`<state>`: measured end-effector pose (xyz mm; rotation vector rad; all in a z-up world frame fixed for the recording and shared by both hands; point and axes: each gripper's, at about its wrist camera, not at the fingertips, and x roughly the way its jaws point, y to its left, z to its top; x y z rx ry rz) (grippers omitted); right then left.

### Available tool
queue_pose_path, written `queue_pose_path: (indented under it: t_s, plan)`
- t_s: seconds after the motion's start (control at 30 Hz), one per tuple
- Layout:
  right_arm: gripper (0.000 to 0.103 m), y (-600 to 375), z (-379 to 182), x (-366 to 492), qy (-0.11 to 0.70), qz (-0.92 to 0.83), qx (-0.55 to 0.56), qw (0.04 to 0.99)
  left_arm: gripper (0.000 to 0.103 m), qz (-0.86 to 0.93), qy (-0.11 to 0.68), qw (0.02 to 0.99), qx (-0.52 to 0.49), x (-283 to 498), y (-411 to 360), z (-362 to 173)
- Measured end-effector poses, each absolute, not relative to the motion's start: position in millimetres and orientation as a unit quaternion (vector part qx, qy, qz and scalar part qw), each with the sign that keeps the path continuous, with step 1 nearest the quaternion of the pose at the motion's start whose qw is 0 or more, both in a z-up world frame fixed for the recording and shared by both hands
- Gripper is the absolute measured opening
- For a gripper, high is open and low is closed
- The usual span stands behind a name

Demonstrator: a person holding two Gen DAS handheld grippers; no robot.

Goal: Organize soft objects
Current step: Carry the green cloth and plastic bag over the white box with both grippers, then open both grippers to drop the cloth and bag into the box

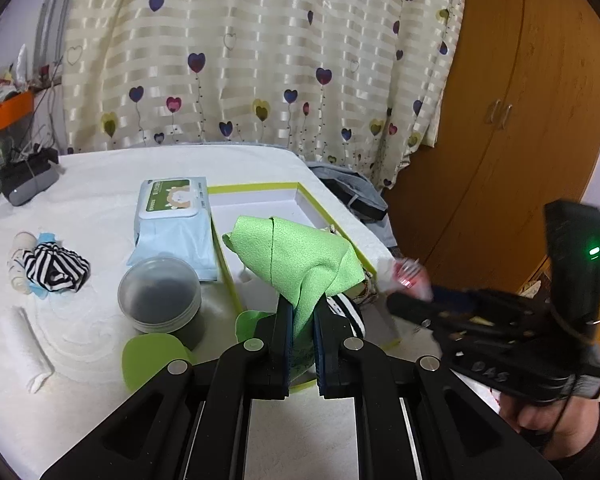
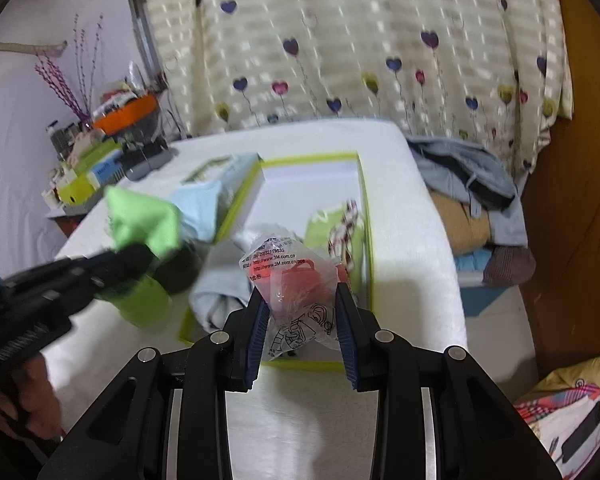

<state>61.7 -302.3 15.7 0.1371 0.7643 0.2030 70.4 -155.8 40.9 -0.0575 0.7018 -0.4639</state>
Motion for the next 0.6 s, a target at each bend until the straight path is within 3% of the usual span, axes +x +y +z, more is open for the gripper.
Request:
queue_pose_path:
  t_s: [0.6]
  plan:
    - [0.034,-300,-28,108,0.420,0.097,0.060,0.900,0.008,-0.229,0.362,0.903,-0.026,91,-164,24]
